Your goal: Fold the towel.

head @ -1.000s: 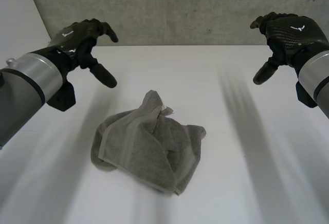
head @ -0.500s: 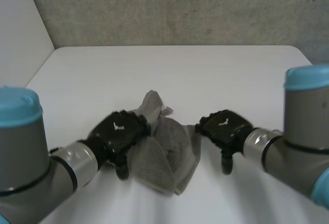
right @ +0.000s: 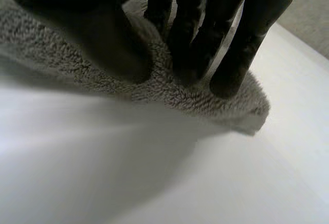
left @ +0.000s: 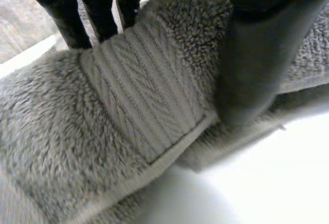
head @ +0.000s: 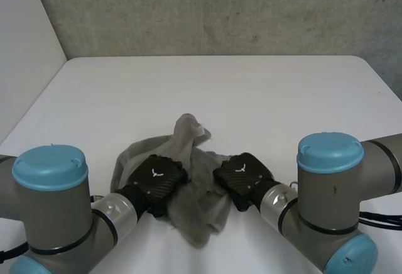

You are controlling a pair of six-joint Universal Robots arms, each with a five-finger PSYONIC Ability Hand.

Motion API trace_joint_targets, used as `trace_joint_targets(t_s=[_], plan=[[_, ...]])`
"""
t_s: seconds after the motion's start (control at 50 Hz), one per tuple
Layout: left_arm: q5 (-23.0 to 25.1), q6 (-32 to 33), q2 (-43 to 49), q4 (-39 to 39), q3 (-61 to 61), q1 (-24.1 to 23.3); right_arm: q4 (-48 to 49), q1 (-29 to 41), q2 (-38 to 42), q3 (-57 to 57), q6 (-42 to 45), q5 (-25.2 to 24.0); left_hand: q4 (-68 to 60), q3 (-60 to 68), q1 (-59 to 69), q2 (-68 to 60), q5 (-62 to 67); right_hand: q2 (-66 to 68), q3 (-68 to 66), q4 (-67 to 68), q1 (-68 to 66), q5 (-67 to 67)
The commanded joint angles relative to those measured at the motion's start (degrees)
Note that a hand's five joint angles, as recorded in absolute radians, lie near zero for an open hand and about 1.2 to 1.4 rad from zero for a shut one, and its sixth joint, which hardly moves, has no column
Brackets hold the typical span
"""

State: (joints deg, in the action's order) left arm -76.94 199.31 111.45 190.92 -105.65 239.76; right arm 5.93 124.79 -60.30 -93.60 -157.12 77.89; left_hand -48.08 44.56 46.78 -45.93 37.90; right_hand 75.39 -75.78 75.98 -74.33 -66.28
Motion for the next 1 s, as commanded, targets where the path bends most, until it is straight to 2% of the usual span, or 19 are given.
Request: trace_joint_targets(t_s=[0.02, 0.06, 0.1, 0.14, 0.16, 0.2, 0.26, 0.3, 0.34, 0.44, 0.54, 0.58, 0.64, 0.74, 0.88, 0.92, 0.94, 0.96, 1.0], plan=[[-2.06, -0.06, -0.45, -0.11, 7.10, 0.97, 0.92, -0.68, -2.89, 5.94, -2.05, 0.25, -23.82, 27.34, 25.11, -25.97, 24.00, 4.61, -4.22, 4.02, -5.67, -3.72], [-2.68, -0.15, -0.71, -0.37, 10.47, 1.59, 1.01, -0.68, -3.69, 9.13, -2.05, 0.16, -25.22, 28.74, 26.51, -27.36, 25.39, 4.61, -4.22, 4.02, -5.67, -3.72], [-4.35, -0.06, -0.89, -0.90, 19.12, 5.17, 1.10, -0.68, -4.04, 13.09, -1.96, 0.34, -25.72, 29.24, 27.01, -27.87, 25.89, 4.61, -4.22, 4.02, -5.67, -3.72], [-5.40, -0.41, -0.97, -1.34, 24.04, 6.93, 1.27, -2.08, -3.60, 24.02, -1.52, 1.21, -25.56, 29.08, 26.85, -27.70, 25.73, 4.61, -4.22, 4.02, -5.67, -3.72], [-5.41, -0.41, -0.97, -1.34, 24.09, 6.95, 1.27, -2.09, -3.60, 24.07, -1.52, 1.21, -25.55, 29.07, 26.85, -27.70, 25.73, 4.61, -4.22, 4.02, -5.67, -3.72], [-7.77, -0.85, -1.06, -3.70, 33.80, 9.23, 1.19, -6.81, -2.37, 36.14, -1.78, 2.35, -24.89, 28.41, 26.18, -27.03, 25.06, 4.61, -4.22, 4.02, -5.67, -3.72], [-9.18, -1.20, -1.06, -5.64, 41.11, 10.02, 1.27, -8.42, -1.23, 41.48, -1.78, 2.88, -24.55, 28.07, 25.84, -26.69, 24.72, 4.61, -4.22, 4.02, -5.67, -3.72], [-9.45, -1.55, -1.06, -6.26, 43.06, 10.03, 0.57, -10.34, 0.87, 49.44, -2.13, 4.11, -24.05, 27.57, 25.34, -26.19, 24.22, 4.61, -4.22, 4.02, -5.67, -3.72], [-9.45, -2.34, -1.06, -6.44, 43.42, 10.11, 0.48, -10.70, 1.58, 51.39, -2.14, 4.98, -22.21, 25.73, 23.50, -24.35, 22.38, 4.61, -4.22, 4.02, -5.67, -3.72], [-9.01, -4.72, -1.33, -6.79, 39.12, 9.76, -2.42, -10.97, 2.55, 48.77, -1.87, 5.52, -18.83, 22.35, 20.12, -20.97, 19.00, 4.61, -4.22, 4.02, -5.67, -3.72], [-8.57, -4.80, -1.68, -6.53, 29.63, 8.97, -6.90, -10.26, 3.26, 41.12, -0.64, 3.41, -12.77, 16.29, 14.06, -14.91, 12.94, 4.61, -4.22, 4.02, -5.67, -3.72], [-8.40, -4.54, -0.80, -6.09, 23.42, 8.45, -7.95, -9.91, 3.61, 36.05, 0.93, 2.36, -5.90, 9.42, 7.19, -8.05, 6.07, 4.61, -4.22, 4.02, -5.67, -3.72], [-8.05, -4.54, -0.18, -6.00, 20.93, 8.36, -8.22, -9.91, 3.61, 33.48, 2.26, 2.00, -3.35, 6.87, 4.64, -5.49, 3.52, 4.61, -4.22, 4.02, -5.67, -3.72], [-3.93, -4.45, 2.54, -5.56, 13.65, 9.14, -8.57, -12.10, 3.70, 25.67, 9.18, 0.42, -1.17, 4.69, 2.46, -3.31, 1.34, 4.61, -4.22, 4.02, -5.67, -3.72], [-0.76, -4.45, 2.54, -5.30, 9.86, 12.56, -10.06, -16.32, 3.43, 22.58, 12.63, 0.25, -0.83, 4.35, 2.12, -2.97, 1.00, 4.61, -4.22, 4.02, -5.67, -3.72], [-0.31, -4.54, 2.19, -5.30, 9.24, 13.54, -10.77, -16.59, 3.43, 22.58, 12.72, -0.02, -0.15, 3.67, 1.45, -2.30, 0.33, 2.15, -1.76, 1.55, -3.20, -1.26], [0.12, -4.54, 1.93, -5.30, 8.54, 14.32, -11.29, -16.85, 3.52, 22.58, 12.72, -0.28, 2.84, 0.68, -1.55, 0.70, -2.67, -6.01, 6.40, -6.61, 4.96, 6.90], [0.39, -4.54, 1.84, -5.30, 7.84, 14.59, -11.29, -16.86, 3.52, 22.58, 12.72, -0.28, 7.87, -4.35, -6.58, 5.73, -7.70, -6.10, 6.48, -6.69, 5.04, 6.99], [0.57, -4.54, 1.84, -5.30, 7.13, 14.60, -11.82, -17.64, 3.78, 22.32, 12.80, -0.37, 13.58, -10.06, -12.29, 11.44, -13.41, -32.88, 33.27, -33.47, 31.82, 33.77]])
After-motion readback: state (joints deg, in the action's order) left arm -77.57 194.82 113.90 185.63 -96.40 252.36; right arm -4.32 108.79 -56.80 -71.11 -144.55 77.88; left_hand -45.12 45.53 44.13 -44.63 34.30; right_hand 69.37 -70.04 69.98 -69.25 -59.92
